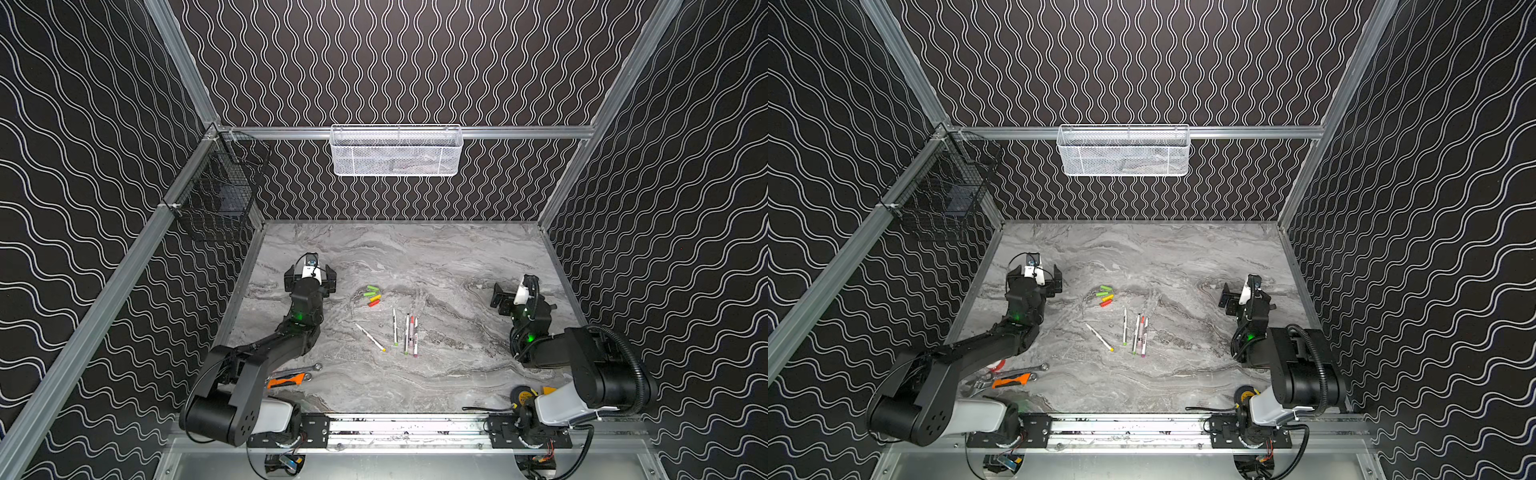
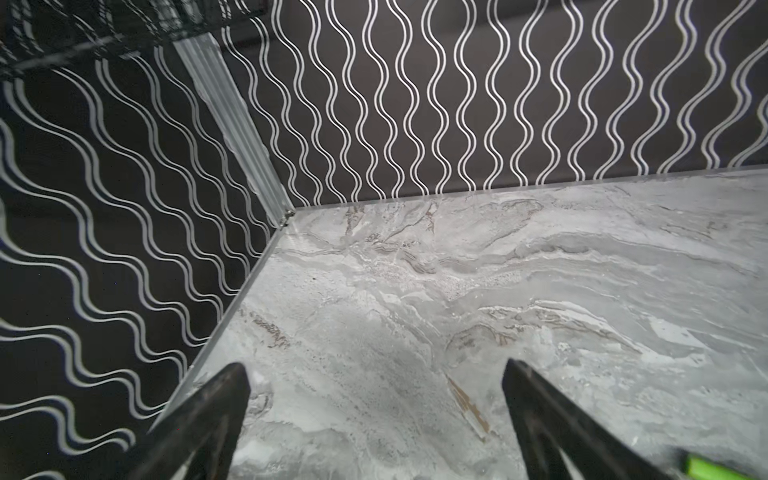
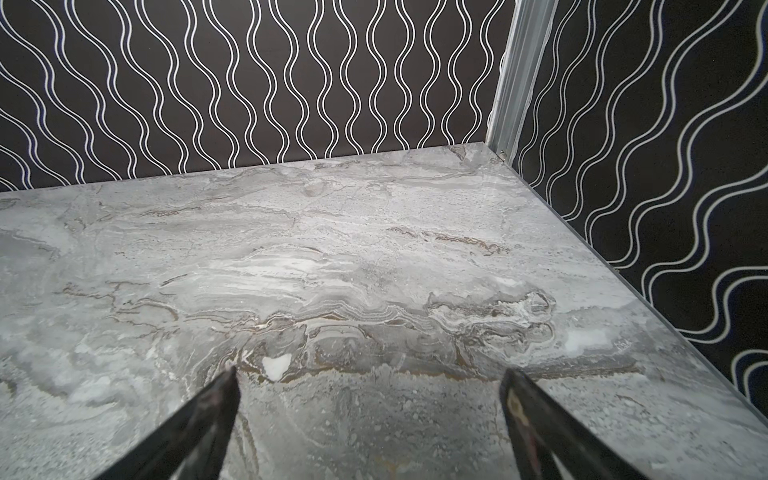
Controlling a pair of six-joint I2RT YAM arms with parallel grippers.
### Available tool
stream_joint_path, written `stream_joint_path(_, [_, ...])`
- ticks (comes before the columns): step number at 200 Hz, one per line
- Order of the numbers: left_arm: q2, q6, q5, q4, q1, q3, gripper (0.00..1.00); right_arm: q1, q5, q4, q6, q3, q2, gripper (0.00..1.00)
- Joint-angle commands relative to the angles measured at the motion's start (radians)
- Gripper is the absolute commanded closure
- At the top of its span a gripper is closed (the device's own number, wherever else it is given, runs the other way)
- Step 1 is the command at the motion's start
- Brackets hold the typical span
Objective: Insert the pens into the pen caps
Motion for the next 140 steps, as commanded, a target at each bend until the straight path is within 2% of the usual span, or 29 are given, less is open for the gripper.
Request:
stream_joint_path(1, [-0.027, -0.054, -0.200, -0.193, -0.057, 0.063, 0.01, 0.000, -0.002, 0.052, 0.004, 0.002, 0.001, 0.00])
stream_joint_path(34, [-0.042, -0.264, -0.365, -0.628, -0.153, 0.247, 0.01, 0.000, -0.003, 0.044, 0.011, 0.005, 0.000, 0.00])
stream_joint_path(57, [-0.066, -0.421, -0.382, -0.899, -0.202, 0.348, 0.01, -0.021, -0.012, 0.032, 0.036, 0.010, -0.001, 0.00])
stream_joint_path(74, [-0.092, -0.517, -0.329, -1.069, -0.244, 0.408, 0.01, -0.037, -0.032, 0.030, 0.036, 0.011, 0.000, 0.00])
stream_joint_path(88, [-0.112, -0.545, -0.300, -1.154, -0.282, 0.437, 0.01, -0.036, -0.031, 0.028, 0.028, 0.014, 0.000, 0.00])
stream_joint_path(113, [-0.152, -0.544, -0.229, -1.228, -0.318, 0.443, 0.01, -0.034, -0.027, 0.034, 0.026, 0.008, -0.007, 0.00])
stream_joint_path(140, [-0.202, -0.528, -0.139, -1.278, -0.319, 0.441, 0.01, -0.024, -0.015, 0.011, 0.018, 0.019, -0.020, 0.00])
